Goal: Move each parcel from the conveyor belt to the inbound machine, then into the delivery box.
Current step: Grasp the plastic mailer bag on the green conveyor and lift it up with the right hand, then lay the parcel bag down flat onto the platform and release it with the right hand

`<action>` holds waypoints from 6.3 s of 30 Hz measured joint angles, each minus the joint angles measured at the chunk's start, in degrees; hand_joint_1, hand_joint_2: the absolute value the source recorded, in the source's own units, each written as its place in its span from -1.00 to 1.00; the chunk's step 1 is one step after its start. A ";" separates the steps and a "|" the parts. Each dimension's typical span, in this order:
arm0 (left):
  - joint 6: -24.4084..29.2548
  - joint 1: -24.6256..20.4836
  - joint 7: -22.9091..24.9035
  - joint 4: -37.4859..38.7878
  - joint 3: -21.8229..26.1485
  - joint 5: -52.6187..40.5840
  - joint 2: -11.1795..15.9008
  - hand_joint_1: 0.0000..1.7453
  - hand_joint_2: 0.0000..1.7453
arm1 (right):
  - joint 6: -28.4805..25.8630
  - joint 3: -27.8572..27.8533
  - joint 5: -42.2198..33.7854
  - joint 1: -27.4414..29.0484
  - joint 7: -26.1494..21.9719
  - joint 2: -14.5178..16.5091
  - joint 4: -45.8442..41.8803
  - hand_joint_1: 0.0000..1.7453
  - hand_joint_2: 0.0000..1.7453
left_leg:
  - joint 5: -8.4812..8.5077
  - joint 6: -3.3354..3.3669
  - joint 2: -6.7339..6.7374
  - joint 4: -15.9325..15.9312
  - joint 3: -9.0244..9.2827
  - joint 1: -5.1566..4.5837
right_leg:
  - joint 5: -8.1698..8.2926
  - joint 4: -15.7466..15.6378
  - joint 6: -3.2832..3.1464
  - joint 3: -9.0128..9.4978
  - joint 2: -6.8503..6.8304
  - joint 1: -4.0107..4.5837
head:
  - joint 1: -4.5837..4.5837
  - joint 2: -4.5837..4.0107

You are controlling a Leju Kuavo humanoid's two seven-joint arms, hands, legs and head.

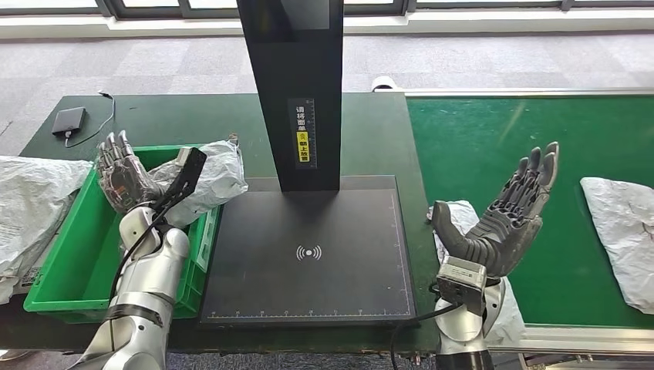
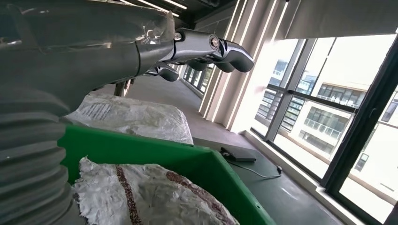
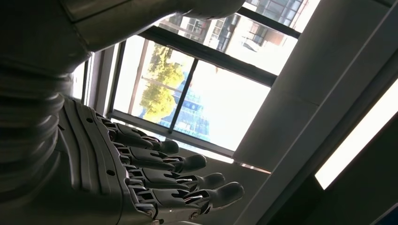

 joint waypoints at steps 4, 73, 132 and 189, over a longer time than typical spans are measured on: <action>0.01 0.65 -0.73 1.16 0.47 -0.03 -0.01 -1.00 1.00 | 0.00 -0.10 0.00 0.33 0.00 -0.03 -0.18 -1.00 1.00 | 0.00 0.00 0.00 0.00 0.00 0.00 | 0.00 0.00 0.00 0.00 0.00 0.00 | 0.00 -0.01; -43.61 32.01 -44.87 -45.46 -11.05 91.73 -8.75 -1.00 1.00 | 0.00 -28.09 45.00 3.01 41.51 -0.75 18.73 -1.00 1.00 | -0.21 0.06 -0.09 0.00 -0.03 0.00 | -0.14 -0.01 0.05 0.05 -0.13 0.00 | -0.02 -0.01; -40.95 41.00 -43.43 -51.40 -15.58 90.02 -9.07 -1.00 1.00 | 0.61 -28.74 39.87 -1.62 38.57 -3.54 34.08 1.00 1.00 | -0.22 0.08 -0.44 0.00 -0.06 -0.01 | -0.28 0.00 0.15 0.21 -0.46 -0.02 | -0.02 -0.01; -41.51 39.60 -45.77 -44.02 -17.44 88.95 -8.98 -1.00 1.00 | 15.40 5.42 7.31 -0.79 10.19 -0.46 21.46 1.00 1.00 | -0.24 0.07 -0.09 -0.02 0.01 0.03 | -0.27 0.01 0.14 0.19 -0.13 0.02 | -0.01 0.00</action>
